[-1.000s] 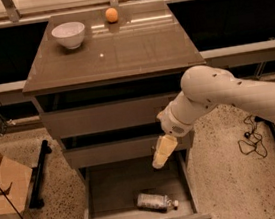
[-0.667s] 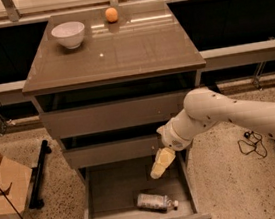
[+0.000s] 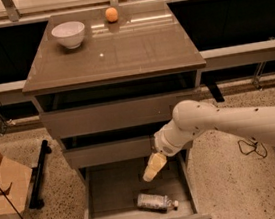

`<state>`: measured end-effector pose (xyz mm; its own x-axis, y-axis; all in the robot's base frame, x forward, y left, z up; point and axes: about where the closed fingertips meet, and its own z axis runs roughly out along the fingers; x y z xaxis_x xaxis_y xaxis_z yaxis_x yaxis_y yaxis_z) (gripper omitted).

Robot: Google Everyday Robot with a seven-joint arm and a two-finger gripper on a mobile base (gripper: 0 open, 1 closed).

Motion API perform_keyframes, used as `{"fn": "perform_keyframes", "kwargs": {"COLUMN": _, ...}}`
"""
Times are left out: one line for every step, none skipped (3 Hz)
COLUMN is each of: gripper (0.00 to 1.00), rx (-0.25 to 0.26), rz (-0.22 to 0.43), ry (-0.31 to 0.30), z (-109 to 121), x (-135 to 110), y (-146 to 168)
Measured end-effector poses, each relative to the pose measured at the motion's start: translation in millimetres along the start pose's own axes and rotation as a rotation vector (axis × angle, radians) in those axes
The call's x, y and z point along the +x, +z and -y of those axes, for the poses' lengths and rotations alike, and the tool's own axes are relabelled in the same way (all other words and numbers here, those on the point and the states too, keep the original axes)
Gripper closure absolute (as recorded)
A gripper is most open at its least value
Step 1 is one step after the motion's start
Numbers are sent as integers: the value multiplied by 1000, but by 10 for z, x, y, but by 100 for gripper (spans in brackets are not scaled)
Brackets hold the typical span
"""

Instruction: Pick blue plastic bottle from bottom drawer and place on counter

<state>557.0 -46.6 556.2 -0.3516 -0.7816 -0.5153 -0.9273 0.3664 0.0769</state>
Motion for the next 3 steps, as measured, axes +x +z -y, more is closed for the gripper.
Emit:
{"fn": "perform_keyframes", "kwargs": {"gripper": 0, "rx": 4, "rz": 30, "ry": 44, "z": 148, "x": 196, "y": 408}}
{"fn": "perform_keyframes", "kwargs": {"gripper": 0, "rx": -35, "rz": 79, "ry": 89, "z": 310, "x": 599, "y": 950}}
{"fn": "perform_keyframes", "kwargs": {"gripper": 0, "rx": -82, "rz": 84, "ry": 117, "z": 319, "x": 987, "y": 1327}}
